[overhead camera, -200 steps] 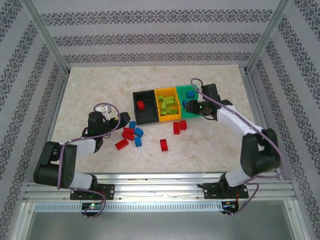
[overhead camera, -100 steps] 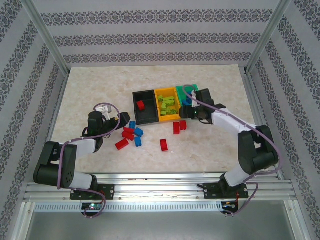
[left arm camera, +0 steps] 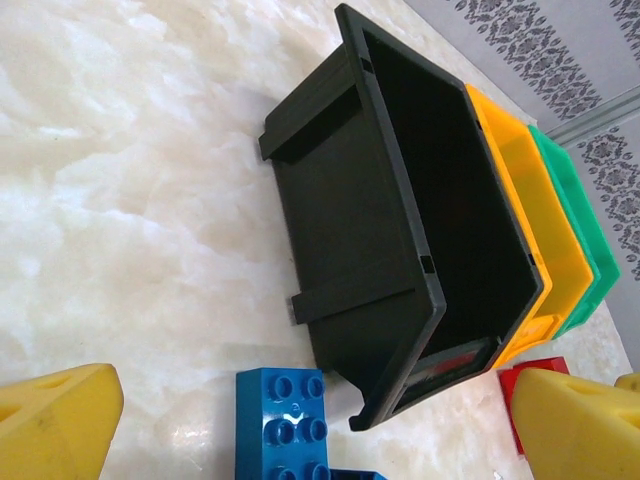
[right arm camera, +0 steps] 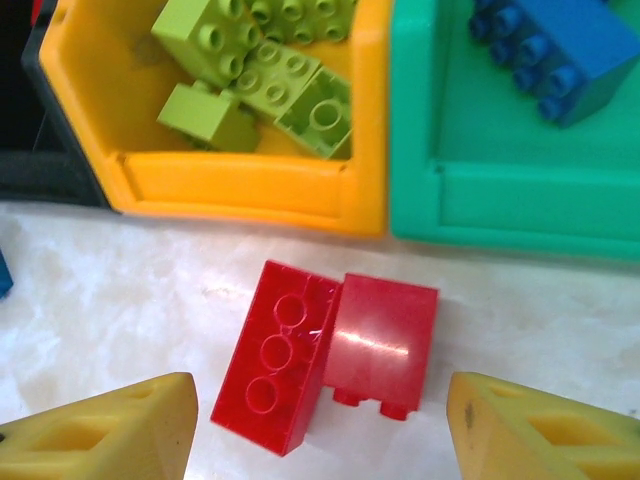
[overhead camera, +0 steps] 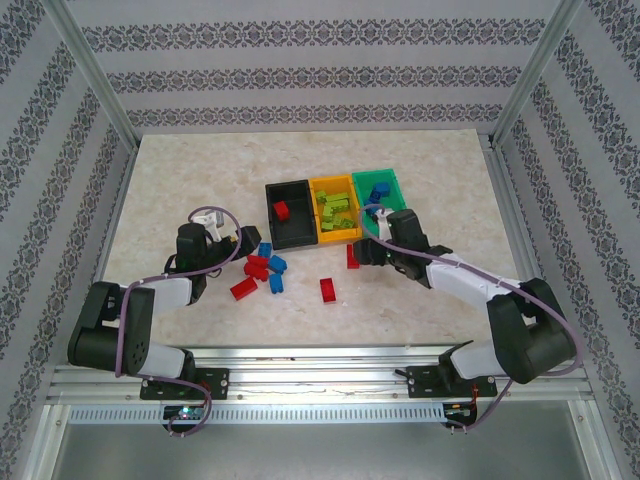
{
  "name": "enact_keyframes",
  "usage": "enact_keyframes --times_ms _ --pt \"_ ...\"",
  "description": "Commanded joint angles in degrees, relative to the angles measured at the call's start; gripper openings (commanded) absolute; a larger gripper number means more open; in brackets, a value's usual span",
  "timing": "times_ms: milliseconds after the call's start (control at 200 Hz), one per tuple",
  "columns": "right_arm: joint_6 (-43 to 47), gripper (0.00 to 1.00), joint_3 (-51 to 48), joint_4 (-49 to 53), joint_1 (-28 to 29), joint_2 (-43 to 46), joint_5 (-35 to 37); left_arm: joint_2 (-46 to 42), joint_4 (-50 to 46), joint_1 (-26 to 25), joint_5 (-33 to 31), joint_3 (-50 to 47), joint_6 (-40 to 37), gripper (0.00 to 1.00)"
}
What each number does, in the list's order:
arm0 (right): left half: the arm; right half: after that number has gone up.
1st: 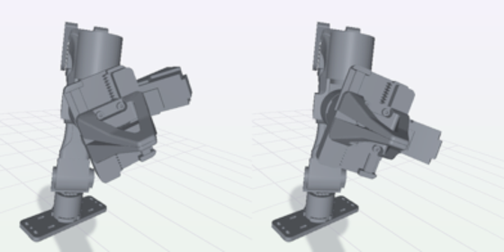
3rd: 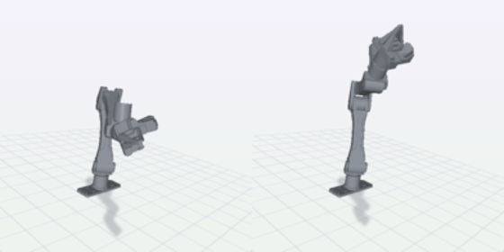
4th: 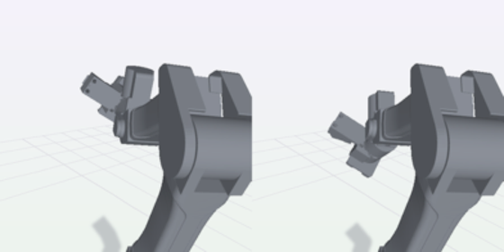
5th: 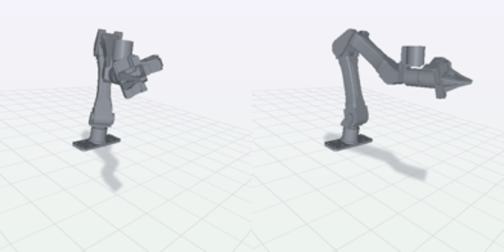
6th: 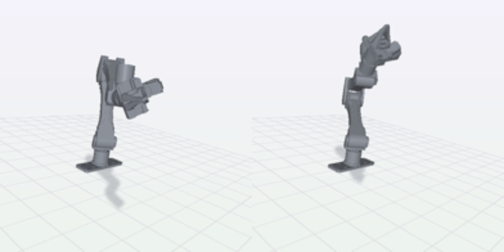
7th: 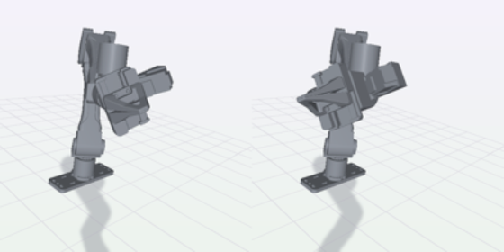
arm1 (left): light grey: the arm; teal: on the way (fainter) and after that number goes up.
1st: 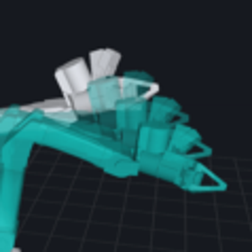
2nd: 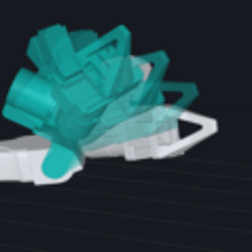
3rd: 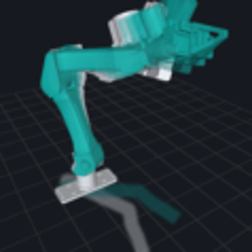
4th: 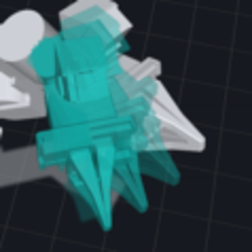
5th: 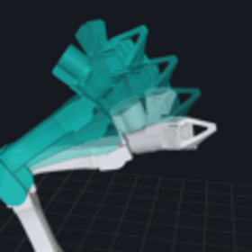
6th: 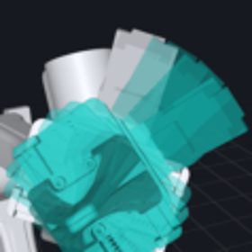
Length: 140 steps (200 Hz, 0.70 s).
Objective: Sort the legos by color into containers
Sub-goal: Pick up the lego from the middle-left of the table.
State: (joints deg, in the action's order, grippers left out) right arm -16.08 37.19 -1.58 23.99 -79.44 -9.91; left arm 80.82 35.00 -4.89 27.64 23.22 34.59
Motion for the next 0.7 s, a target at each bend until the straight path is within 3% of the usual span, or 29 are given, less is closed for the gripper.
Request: enact_keyframes --times_ms 0,220,325,465,695 --pt "1.0 0.67 -2.2 -5.6 1.1 2.0 0.9 -3.7 -5.0 -0.6 -1.3 1.4 -2.9 1.0" --pt "-0.8 0.67 -3.9 -8.4 0.9 3.1 0.8 -14.3 -19.0 -3.9 -2.6 0.6 -2.4 0.98" --pt "-1.2 0.67 -3.3 -8.6 0.7 2.3 0.3 -21.9 -33.3 -9.7 -7.2 2.1 -3.4 0.96" --pt "-2.2 0.67 -3.1 -9.8 0.7 1.5 -1.0 -30.4 -42.6 -17.8 -14.0 1.5 -0.6 0.89" --pt "-3.0 0.67 -3.2 -10.4 0.4 1.0 -1.7 -28.9 -53.1 -32.0 -27.9 4.7 4.6 0.76"
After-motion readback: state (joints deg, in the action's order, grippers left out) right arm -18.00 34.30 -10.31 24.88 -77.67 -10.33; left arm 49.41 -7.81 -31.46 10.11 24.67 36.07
